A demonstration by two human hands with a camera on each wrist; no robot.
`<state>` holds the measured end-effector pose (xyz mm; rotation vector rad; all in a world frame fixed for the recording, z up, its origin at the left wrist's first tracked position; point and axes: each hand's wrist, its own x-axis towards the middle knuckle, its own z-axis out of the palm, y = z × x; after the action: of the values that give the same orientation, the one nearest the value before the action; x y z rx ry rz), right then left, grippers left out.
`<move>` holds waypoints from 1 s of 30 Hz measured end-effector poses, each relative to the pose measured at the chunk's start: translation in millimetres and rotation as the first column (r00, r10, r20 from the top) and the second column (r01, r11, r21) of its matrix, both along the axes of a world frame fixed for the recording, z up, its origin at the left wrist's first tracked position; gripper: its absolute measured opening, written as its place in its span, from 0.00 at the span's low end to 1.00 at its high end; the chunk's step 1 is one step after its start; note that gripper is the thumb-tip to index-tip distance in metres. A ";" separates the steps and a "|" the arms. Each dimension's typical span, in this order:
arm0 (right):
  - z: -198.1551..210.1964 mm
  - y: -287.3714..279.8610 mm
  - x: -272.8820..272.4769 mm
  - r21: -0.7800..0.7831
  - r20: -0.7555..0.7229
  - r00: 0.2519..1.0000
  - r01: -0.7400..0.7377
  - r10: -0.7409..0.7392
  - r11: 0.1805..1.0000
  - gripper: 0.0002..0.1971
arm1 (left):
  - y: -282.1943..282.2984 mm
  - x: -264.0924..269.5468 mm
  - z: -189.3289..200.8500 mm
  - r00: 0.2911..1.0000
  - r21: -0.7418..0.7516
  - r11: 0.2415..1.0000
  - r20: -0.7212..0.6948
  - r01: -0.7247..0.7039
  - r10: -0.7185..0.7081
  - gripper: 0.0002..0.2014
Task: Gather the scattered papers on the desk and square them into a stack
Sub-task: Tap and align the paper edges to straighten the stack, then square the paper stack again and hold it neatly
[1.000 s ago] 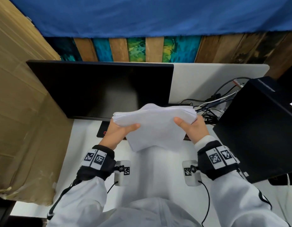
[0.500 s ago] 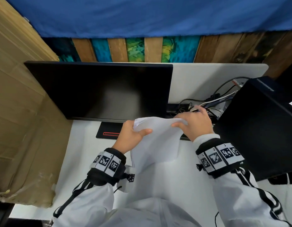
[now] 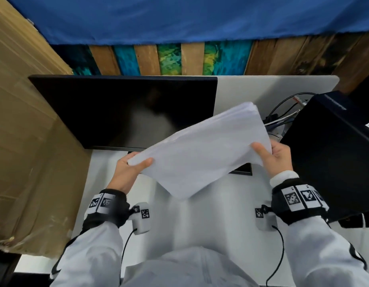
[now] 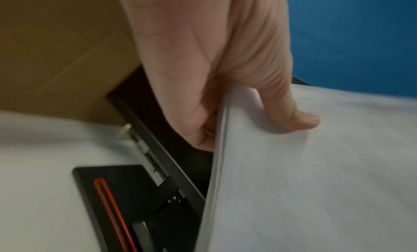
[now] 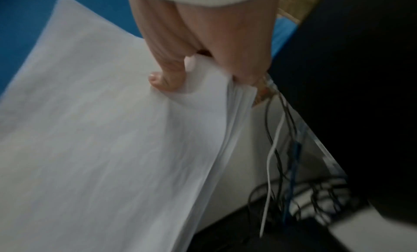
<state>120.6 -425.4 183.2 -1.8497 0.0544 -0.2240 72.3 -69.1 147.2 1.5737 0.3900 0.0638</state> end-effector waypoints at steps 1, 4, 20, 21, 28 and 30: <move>-9.1 -1.9 -1.5 0.027 -0.027 1.000 0.002 -0.001 1.000 0.08 | 2.7 -1.2 -1.8 1.000 -0.073 0.997 0.022 -0.007 0.009 0.13; -44.9 -4.7 -9.9 0.012 -0.225 0.972 -0.066 0.067 0.998 0.09 | 0.9 -7.0 -16.9 0.994 -0.085 0.991 0.005 0.105 -0.105 0.25; -23.9 9.2 -9.6 -0.535 -0.348 0.919 -0.359 0.188 0.765 0.12 | -54.9 4.0 19.5 0.963 0.298 0.917 -0.047 0.266 -0.265 0.07; -20.6 19.2 -8.3 -0.528 -0.382 0.891 -0.428 0.245 0.733 0.10 | -62.5 5.2 27.9 0.952 0.340 0.892 -0.037 0.298 -0.304 0.06; -12.5 45.8 -8.2 -0.131 -0.240 0.920 -0.347 0.310 0.929 0.07 | -60.7 13.3 56.0 0.938 0.583 0.752 -0.053 0.309 -0.344 0.13; -7.6 35.9 -8.9 0.015 -0.211 0.935 -0.288 0.285 0.957 0.08 | -40.6 12.5 57.4 0.965 0.593 0.774 -0.019 0.223 -0.263 0.14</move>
<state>111.7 -389.5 175.6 -1.8657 -0.0712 0.1769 84.8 -109.6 204.7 2.2299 0.1044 0.0370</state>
